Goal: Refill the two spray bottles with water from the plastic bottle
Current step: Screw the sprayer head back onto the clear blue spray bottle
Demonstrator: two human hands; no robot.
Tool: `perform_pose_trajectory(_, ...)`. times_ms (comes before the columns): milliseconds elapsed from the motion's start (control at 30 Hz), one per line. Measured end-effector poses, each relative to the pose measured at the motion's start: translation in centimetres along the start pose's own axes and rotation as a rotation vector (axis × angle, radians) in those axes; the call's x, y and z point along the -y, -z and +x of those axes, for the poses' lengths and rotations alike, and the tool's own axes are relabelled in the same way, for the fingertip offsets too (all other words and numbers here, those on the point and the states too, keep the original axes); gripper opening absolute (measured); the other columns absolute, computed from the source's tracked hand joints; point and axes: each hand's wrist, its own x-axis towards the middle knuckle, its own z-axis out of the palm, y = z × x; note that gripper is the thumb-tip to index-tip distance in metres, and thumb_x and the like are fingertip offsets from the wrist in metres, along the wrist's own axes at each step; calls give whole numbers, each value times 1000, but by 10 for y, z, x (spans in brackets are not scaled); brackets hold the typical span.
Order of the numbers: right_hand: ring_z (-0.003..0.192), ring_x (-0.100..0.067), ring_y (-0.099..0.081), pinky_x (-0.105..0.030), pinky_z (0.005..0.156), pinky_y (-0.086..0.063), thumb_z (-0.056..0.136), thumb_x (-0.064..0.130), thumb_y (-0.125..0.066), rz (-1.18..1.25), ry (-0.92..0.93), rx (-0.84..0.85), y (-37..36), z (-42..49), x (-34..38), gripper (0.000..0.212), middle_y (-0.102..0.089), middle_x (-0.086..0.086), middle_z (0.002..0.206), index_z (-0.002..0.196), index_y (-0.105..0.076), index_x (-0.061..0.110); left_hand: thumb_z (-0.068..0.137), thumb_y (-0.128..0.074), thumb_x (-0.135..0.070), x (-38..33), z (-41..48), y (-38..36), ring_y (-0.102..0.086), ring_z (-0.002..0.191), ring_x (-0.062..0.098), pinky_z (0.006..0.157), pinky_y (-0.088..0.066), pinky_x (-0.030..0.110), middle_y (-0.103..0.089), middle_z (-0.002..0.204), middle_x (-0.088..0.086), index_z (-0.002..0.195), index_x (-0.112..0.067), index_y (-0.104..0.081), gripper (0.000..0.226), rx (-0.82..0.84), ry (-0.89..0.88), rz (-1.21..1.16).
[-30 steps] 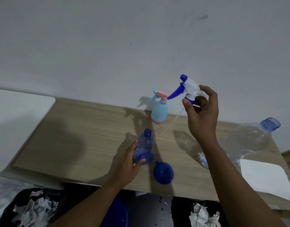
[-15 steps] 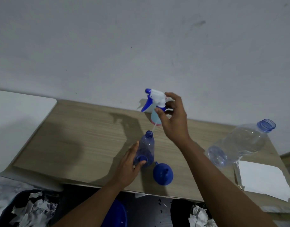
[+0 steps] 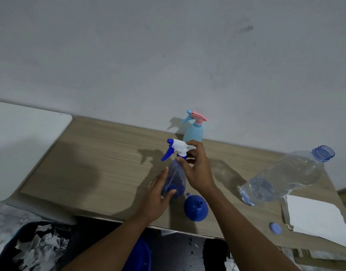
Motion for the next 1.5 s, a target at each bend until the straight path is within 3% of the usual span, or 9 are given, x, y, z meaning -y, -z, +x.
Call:
perform_pose_trajectory(367,80,-16,-65,-26,72,-57,84,14,-79,47,7,-87,8,0,21,52,-62,6,101,113,-44,39,94,-68,-20,-34,5,12,-41,141,11,112,-42,47,-42,154,-6,156,-21,-26,74,-36,-103,-45)
perform_pose_trajectory(567,88,-6,-68,-23,74,-54,98,14,-62,91,38,-101,17,-1,38,30,-67,6,102,122,-46,23,92,-64,-36,-65,7,24,-47,136,7,108,-45,28,-45,148,-22,148,-54,-23,72,-95,-201,-18)
perform_pose_trajectory(733,79,-8,-65,-19,75,-53,90,11,-72,23,96,-91,21,0,49,66,-60,5,95,144,-37,30,94,-66,-30,-69,2,27,-45,138,10,107,-47,43,-43,152,-5,154,-37,-23,75,-81,-175,3)
perform_pose_trajectory(933,79,-11,-62,-22,75,-54,91,10,-70,-19,172,-75,30,-10,64,54,-60,8,97,137,-50,29,95,-67,-24,-79,-4,34,-44,138,13,107,-47,48,-42,153,-2,156,-23,-24,76,-57,-171,-30)
perform_pose_trajectory(1033,87,-24,-66,-34,79,-58,93,9,-65,-15,189,-47,33,-20,71,54,-66,-2,103,137,-48,37,95,-67,-20,-86,-10,37,-44,138,12,108,-47,46,-42,153,-2,156,-20,-24,75,-54,-192,-44)
perform_pose_trajectory(1200,80,-9,-65,-18,74,-54,87,9,-76,-8,154,-70,38,-28,85,53,-65,4,92,131,-51,26,93,-65,-39,-90,-20,38,-41,141,14,110,-44,49,-39,156,1,156,-18,-26,77,-66,-192,-42)
perform_pose_trajectory(1300,82,-14,-67,-23,74,-57,85,12,-79,9,168,-72,43,-36,92,55,-68,-3,93,130,-51,26,92,-65,-41,-98,-25,40,-41,141,10,112,-42,44,-40,155,-1,156,-21,-26,77,-60,-201,-24)
perform_pose_trajectory(1400,79,-25,-66,-33,73,-59,87,10,-75,4,198,-70,47,-42,99,53,-66,-11,90,131,-51,28,94,-66,-31,-105,-28,42,-41,140,9,113,-42,43,-40,155,-3,156,-19,-26,74,-50,-216,-26)
perform_pose_trajectory(1500,82,-21,-68,-30,76,-59,87,4,-71,27,202,-57,52,-45,104,55,-68,-7,96,133,-52,28,94,-68,-23,-107,-29,43,-41,140,9,112,-43,44,-39,155,-2,155,-15,-27,73,-60,-227,-27)
